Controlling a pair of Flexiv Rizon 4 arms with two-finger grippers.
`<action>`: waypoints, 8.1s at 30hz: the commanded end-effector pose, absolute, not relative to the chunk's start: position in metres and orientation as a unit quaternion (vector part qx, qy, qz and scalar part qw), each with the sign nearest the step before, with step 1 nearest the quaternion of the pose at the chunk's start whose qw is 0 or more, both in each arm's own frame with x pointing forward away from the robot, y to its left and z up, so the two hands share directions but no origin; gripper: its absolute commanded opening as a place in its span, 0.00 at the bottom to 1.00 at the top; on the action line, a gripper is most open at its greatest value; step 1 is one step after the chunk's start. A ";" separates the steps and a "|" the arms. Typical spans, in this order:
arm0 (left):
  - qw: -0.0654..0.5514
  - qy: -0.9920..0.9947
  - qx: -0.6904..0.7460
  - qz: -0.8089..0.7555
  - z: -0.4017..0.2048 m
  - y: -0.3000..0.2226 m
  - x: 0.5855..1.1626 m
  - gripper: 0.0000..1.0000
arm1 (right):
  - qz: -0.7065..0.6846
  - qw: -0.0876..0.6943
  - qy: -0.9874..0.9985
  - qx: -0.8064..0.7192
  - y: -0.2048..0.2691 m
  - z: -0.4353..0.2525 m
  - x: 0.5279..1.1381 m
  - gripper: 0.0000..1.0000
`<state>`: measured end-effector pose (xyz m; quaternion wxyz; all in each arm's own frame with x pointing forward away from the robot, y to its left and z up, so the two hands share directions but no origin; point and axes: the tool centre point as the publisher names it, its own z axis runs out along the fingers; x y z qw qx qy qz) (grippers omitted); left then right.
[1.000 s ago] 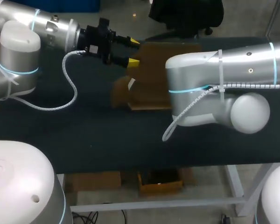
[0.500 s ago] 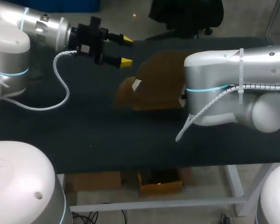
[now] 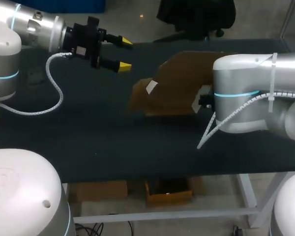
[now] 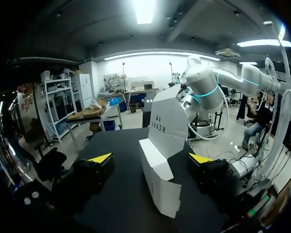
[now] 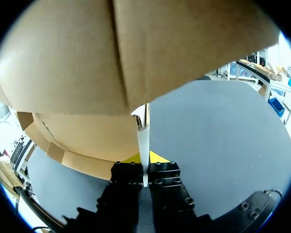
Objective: Assemble the packaging by folding the flat box into shape, placing the metal phone stand inside, and closing the box properly
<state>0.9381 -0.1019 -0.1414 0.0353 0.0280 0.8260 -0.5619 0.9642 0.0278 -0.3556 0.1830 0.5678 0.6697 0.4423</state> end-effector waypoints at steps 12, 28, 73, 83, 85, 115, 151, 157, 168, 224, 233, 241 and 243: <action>0.060 0.852 0.019 -0.519 -0.135 -0.071 0.915 1.00 | 0.492 0.067 0.706 0.505 0.008 -0.348 0.970 0.00; 0.035 0.893 0.012 -0.449 -0.151 -0.039 0.904 1.00 | 0.451 -0.074 0.743 0.490 0.006 -0.351 0.988 0.00; 0.025 0.913 -0.019 -0.406 -0.165 -0.010 0.899 1.00 | 0.195 -0.147 0.763 0.599 0.032 -0.353 0.990 0.00; 0.064 0.928 -0.029 -0.366 -0.170 0.003 0.908 1.00 | 0.105 -0.145 0.746 0.642 0.027 -0.358 0.981 0.00; 0.066 0.929 -0.029 -0.362 -0.173 0.006 0.909 1.00 | 0.099 -0.144 0.746 0.643 0.028 -0.359 0.978 0.00; 0.109 0.945 0.009 -0.309 -0.200 0.026 0.916 1.00 | -0.060 -0.179 0.733 0.654 0.028 -0.373 0.952 0.00; 0.087 0.948 0.016 -0.306 -0.224 0.013 0.913 1.00 | -0.120 -0.218 0.715 0.653 0.037 -0.384 0.940 0.00; 0.087 0.948 0.016 -0.306 -0.224 0.013 0.913 1.00 | -0.120 -0.218 0.715 0.653 0.037 -0.384 0.940 0.00; 0.087 0.948 0.016 -0.306 -0.224 0.013 0.913 1.00 | -0.120 -0.218 0.715 0.653 0.037 -0.384 0.940 0.00; 0.087 0.948 0.016 -0.306 -0.224 0.013 0.913 1.00 | -0.180 -0.210 0.688 0.671 0.045 -0.397 0.887 0.06; 0.087 0.948 0.016 -0.306 -0.224 0.013 0.913 1.00 | -0.172 -0.204 0.688 0.675 0.044 -0.398 0.890 0.10; 0.087 0.948 0.016 -0.306 -0.224 0.013 0.913 1.00 | -0.155 -0.192 0.691 0.680 0.045 -0.401 0.891 0.11; 0.087 0.948 0.016 -0.306 -0.224 0.013 0.913 1.00 | -0.147 -0.185 0.691 0.683 0.045 -0.402 0.890 0.11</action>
